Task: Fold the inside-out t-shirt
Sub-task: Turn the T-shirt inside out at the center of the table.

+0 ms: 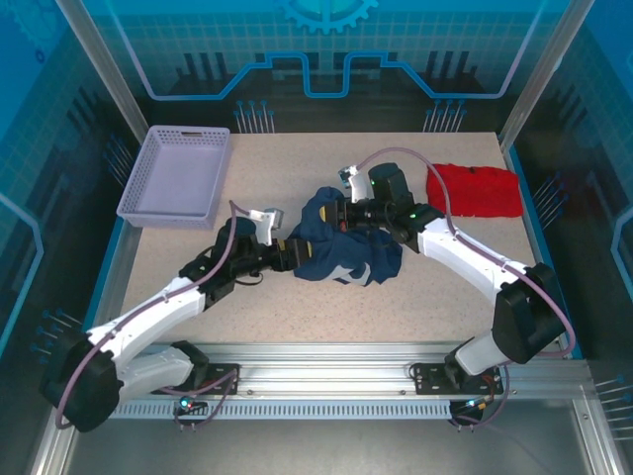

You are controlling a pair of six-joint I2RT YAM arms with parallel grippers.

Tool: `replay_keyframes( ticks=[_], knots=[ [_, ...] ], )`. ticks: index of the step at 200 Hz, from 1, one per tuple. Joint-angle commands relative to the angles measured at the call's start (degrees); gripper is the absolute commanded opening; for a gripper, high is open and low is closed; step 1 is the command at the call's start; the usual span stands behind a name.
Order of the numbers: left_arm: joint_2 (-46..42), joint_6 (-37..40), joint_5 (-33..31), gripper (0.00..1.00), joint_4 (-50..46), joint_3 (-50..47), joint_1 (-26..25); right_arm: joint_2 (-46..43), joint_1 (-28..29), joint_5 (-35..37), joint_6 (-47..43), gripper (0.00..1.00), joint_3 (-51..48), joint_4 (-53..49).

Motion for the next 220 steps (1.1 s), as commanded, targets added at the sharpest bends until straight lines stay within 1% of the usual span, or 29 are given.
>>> replay_keyframes(
  ticks=[1, 15, 28, 54, 73, 98, 110, 118, 129, 141, 152, 167, 181, 198, 220],
  knots=[
    [2.1, -0.5, 2.7, 0.68, 5.6, 1.1, 0.4, -0.8, 0.7, 0.2, 0.3, 0.0, 0.2, 1.5],
    [3.7, -0.4, 3.5, 0.67, 7.2, 2.2, 1.1, -1.2, 0.7, 0.4, 0.1, 0.0, 0.0, 1.3],
    [5.7, -0.8, 4.6, 0.63, 8.8, 3.1, 2.1, -1.6, 0.7, 0.6, -0.1, 0.0, -0.4, 1.3],
    [10.7, -4.6, 10.1, 0.49, 15.5, 3.8, 4.2, -2.1, 0.7, 0.7, -0.1, 0.0, -0.7, 1.4],
    [13.9, -6.3, 12.8, 0.32, 18.7, 5.2, 4.7, -2.1, 0.7, 0.9, -0.2, 0.0, -0.7, 1.4],
    [14.3, -7.4, 14.5, 0.0, 20.7, 5.6, 6.1, -1.6, 0.7, 3.0, -1.7, 0.0, 1.2, -0.5],
    [12.2, -7.6, 14.6, 0.0, 19.9, 4.9, 8.3, -0.6, 0.7, 6.9, -4.0, 0.0, 4.1, -5.9],
    [10.1, -7.7, 14.5, 0.0, 19.1, 4.0, 10.2, 0.0, 0.7, 10.3, -6.6, 0.09, 6.2, -11.3],
    [7.1, -7.2, 14.2, 0.0, 16.9, 2.7, 12.6, -0.5, 0.7, 15.9, -10.3, 0.26, 7.4, -18.0],
    [4.8, -5.4, 14.3, 0.0, 13.9, 1.9, 14.1, -3.6, 0.4, 20.2, -13.2, 0.41, 4.1, -20.5],
    [3.7, -3.2, 14.4, 0.0, 11.3, 1.6, 14.7, -7.2, -0.4, 21.5, -14.0, 0.48, -0.7, -20.8],
    [2.7, -1.6, 14.4, 0.0, 9.2, 1.2, 15.2, -10.3, -2.1, 21.3, -13.1, 0.52, -6.7, -19.8],
    [1.9, -1.5, 14.5, 0.0, 9.1, 0.5, 15.6, -10.4, -3.6, 20.8, -11.6, 0.54, -9.8, -19.0],
    [1.2, -1.4, 14.2, 0.0, 9.4, -0.1, 15.6, -7.9, -5.1, 21.4, -11.2, 0.55, -10.7, -16.8],
    [1.2, -1.4, 14.4, 0.0, 9.4, 0.0, 15.7, -1.8, -6.0, 23.4, -12.1, 0.55, -8.0, -15.7]
  ],
)
